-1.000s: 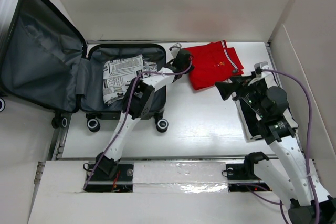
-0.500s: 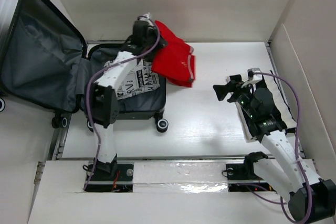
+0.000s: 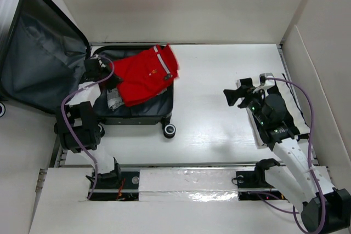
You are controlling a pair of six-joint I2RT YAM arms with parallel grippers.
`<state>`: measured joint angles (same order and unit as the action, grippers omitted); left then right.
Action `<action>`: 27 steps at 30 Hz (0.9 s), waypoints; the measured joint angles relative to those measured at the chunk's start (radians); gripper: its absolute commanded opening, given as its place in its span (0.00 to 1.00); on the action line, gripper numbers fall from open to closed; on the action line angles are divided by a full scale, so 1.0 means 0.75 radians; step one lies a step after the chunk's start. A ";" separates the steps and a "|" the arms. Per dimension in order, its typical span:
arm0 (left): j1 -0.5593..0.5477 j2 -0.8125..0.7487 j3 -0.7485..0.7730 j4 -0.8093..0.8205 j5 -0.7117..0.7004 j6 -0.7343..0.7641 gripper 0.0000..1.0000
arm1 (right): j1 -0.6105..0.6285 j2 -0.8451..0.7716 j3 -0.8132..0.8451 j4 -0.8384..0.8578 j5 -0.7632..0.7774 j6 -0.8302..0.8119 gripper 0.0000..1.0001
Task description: Pack the luggage
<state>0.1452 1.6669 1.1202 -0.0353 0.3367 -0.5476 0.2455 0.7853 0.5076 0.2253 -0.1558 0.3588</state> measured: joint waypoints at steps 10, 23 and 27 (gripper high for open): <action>0.044 -0.005 -0.032 -0.070 -0.196 0.074 0.00 | 0.000 0.000 0.000 -0.010 0.024 -0.016 0.90; 0.097 -0.007 0.044 -0.179 -0.407 0.102 0.38 | 0.000 0.052 0.001 -0.074 0.245 -0.014 0.88; 0.113 -0.019 0.061 -0.161 -0.358 0.097 0.58 | 0.000 0.081 0.001 -0.086 0.303 -0.013 0.79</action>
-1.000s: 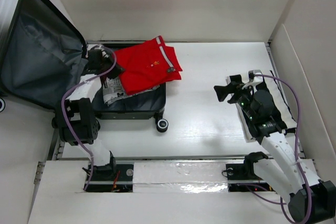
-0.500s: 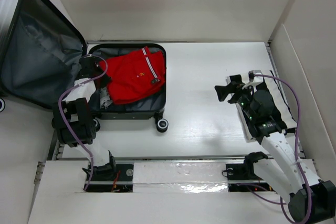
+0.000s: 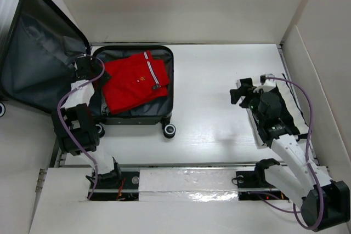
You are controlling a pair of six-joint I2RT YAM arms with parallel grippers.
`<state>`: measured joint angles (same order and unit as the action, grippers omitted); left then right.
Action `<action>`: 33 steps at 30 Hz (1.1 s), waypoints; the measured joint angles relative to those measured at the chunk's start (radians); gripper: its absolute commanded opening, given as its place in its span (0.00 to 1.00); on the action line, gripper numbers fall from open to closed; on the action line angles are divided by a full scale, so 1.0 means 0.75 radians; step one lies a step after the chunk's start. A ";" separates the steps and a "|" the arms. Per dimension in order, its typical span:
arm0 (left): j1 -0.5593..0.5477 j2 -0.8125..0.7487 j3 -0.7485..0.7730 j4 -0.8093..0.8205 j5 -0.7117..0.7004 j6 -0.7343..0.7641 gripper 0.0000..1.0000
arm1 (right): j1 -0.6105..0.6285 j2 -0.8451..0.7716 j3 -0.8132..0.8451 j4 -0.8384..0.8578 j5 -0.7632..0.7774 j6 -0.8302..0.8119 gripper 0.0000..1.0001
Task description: Pack the luggage
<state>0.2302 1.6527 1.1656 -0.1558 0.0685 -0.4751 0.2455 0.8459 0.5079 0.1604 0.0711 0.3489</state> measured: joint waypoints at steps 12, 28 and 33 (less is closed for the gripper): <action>-0.416 -0.684 -0.025 0.125 0.052 -0.002 0.00 | -0.143 0.308 0.085 -0.066 0.160 0.036 0.59; -1.151 -0.781 -0.453 0.480 0.116 -0.137 0.05 | -0.326 1.241 0.674 -0.272 0.036 0.077 0.59; -1.358 -0.663 -0.468 0.538 -0.038 -0.108 0.12 | -0.317 1.337 0.855 -0.429 0.031 0.051 0.55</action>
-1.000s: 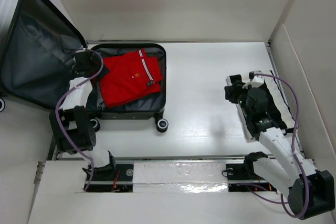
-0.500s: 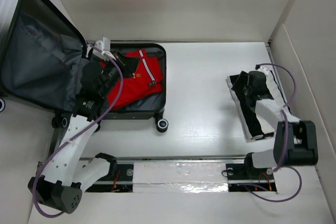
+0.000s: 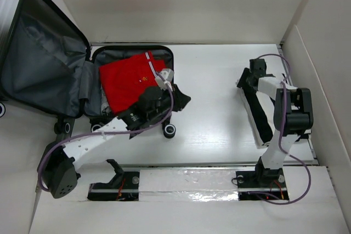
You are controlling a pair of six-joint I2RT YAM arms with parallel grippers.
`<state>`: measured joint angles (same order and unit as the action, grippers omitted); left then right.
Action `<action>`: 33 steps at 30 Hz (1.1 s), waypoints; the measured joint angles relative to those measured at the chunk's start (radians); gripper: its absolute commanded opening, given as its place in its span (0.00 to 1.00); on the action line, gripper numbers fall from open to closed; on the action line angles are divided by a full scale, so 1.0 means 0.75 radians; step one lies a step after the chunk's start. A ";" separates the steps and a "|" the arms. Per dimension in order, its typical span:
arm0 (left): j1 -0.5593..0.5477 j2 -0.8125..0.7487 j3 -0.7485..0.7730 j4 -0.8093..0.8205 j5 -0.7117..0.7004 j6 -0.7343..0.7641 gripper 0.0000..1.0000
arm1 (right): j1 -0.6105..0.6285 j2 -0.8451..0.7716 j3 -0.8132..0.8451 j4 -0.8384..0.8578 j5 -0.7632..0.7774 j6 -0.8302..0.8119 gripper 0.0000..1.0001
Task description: Pack the luggage
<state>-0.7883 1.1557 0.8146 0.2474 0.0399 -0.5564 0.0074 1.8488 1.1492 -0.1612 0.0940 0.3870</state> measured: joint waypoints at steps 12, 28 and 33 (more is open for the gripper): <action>-0.118 -0.027 -0.144 0.096 -0.140 0.024 0.18 | 0.136 0.275 0.459 -0.342 0.005 -0.042 0.15; -0.118 0.009 -0.206 0.153 -0.167 -0.025 0.24 | 0.334 0.457 0.673 -0.086 -0.397 0.317 0.33; -0.129 0.155 -0.204 0.181 -0.170 -0.072 0.43 | 0.375 0.439 0.750 0.034 -0.490 0.403 0.69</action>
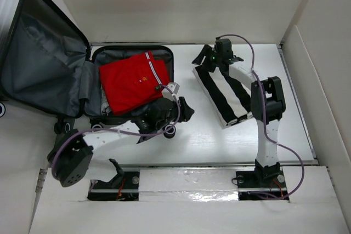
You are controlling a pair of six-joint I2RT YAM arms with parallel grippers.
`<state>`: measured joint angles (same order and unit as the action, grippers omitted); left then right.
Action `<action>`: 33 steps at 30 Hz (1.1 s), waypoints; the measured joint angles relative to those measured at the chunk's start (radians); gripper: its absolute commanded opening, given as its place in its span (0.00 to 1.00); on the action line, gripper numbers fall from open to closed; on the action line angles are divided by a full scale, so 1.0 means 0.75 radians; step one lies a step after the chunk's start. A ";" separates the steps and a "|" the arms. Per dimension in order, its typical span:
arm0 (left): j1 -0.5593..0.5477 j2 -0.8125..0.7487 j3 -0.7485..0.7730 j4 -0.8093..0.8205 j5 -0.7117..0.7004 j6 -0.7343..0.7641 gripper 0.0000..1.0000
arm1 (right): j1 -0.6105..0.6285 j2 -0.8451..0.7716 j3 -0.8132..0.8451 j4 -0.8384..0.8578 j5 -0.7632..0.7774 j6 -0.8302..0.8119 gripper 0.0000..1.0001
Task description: Pack the luggage
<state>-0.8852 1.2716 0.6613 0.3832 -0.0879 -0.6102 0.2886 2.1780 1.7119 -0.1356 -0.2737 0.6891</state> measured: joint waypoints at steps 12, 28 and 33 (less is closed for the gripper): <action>-0.060 0.622 0.388 0.007 -0.091 -0.210 0.70 | -0.105 -0.805 -0.601 0.254 -0.034 -0.120 0.77; 0.092 1.337 1.280 -0.260 -0.115 -0.431 0.77 | -0.068 -1.807 -1.279 0.247 0.075 -0.317 0.83; 0.090 1.423 1.447 -0.390 -0.119 -0.426 0.57 | -0.069 -1.933 -1.278 0.190 0.086 -0.362 0.83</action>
<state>-0.8181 2.3390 1.7462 0.0910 -0.1772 -0.9295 0.2371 0.7280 0.7536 0.0067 -0.2089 0.4179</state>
